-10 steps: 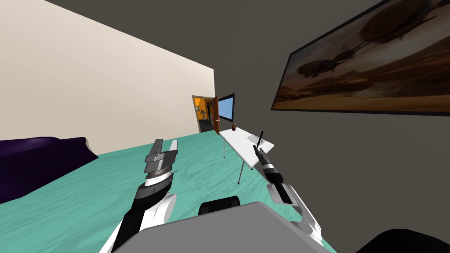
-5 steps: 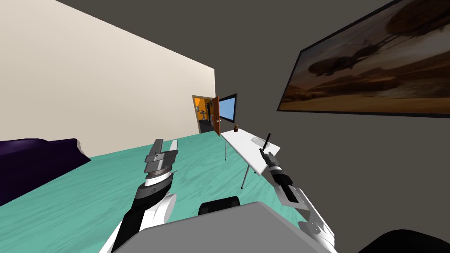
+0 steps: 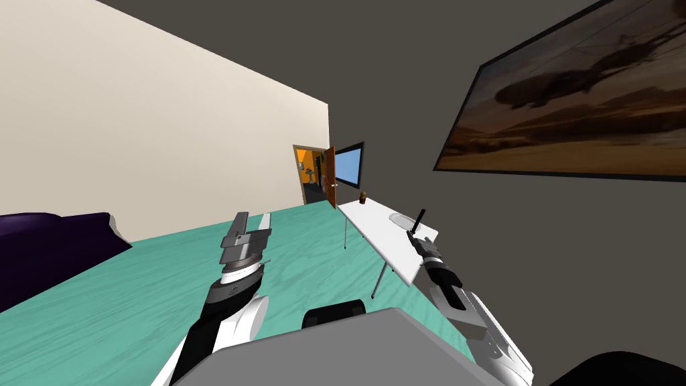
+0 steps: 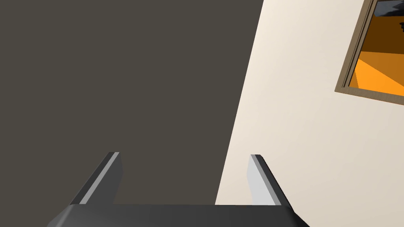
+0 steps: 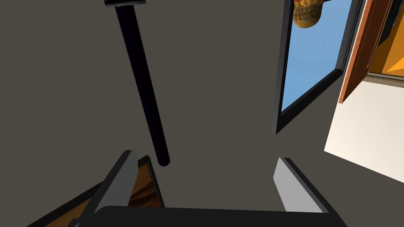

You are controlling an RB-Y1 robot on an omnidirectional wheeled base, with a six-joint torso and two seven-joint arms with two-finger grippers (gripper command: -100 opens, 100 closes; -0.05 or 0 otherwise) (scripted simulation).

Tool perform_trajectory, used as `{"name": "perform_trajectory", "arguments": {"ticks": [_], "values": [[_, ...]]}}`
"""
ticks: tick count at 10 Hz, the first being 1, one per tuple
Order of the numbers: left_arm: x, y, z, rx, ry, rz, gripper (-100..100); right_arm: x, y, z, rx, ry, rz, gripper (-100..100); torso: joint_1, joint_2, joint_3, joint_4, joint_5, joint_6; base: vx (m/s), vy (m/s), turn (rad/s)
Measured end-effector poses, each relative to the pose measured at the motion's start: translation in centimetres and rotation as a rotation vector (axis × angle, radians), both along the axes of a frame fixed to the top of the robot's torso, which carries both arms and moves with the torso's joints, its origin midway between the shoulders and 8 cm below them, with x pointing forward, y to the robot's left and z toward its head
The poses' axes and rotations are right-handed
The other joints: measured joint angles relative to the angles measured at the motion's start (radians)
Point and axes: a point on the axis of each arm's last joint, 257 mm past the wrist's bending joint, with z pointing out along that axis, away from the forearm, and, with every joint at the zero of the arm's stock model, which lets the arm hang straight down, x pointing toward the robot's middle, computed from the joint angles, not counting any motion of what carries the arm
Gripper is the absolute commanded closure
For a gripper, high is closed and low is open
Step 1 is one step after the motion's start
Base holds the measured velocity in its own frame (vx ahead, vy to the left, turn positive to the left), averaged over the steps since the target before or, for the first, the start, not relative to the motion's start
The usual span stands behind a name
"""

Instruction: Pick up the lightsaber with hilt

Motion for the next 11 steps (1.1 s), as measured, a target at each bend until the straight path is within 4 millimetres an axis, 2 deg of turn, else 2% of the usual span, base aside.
{"name": "perform_trajectory", "arguments": {"ticks": [1,3,6,9,10,11], "values": [[0.0,0.0,0.0,0.000,0.000,0.000,0,-0.6,-1.6,0.5,-0.023,0.020,-0.029,-100,-0.001,0.000,0.000,0.000,0.000,0.000,0.113,-0.020,0.008],[0.0,0.0,0.0,0.000,0.000,0.000,0,-1.3,-3.0,-0.2,-0.036,0.042,-0.067,-100,-0.001,0.004,0.002,0.001,0.000,0.000,0.099,-0.021,0.023],[0.0,0.0,0.0,0.000,0.000,0.000,0,-3.1,-6.6,-0.6,-0.077,0.088,-0.148,-100,-0.003,0.000,0.000,0.000,-0.001,0.000,0.147,-0.044,0.028],[0.0,0.0,0.0,0.000,0.000,0.000,0,-4.1,-8.9,0.2,-0.104,0.115,-0.202,-100,-0.002,0.005,0.003,0.001,0.000,0.000,0.070,-0.031,0.009],[0.0,0.0,0.0,0.000,0.000,0.000,0,-4.2,-9.1,0.2,-0.105,0.118,-0.207,0,-0.001,0.007,0.004,0.001,0.000,0.000,0.008,-0.004,0.001],[0.0,0.0,0.0,0.000,0.000,0.000,0,-4.2,-9.0,0.2,-0.105,0.117,-0.206,-100,0.000,0.010,0.005,0.002,0.000,0.000,0.000,0.000,0.000]]}}
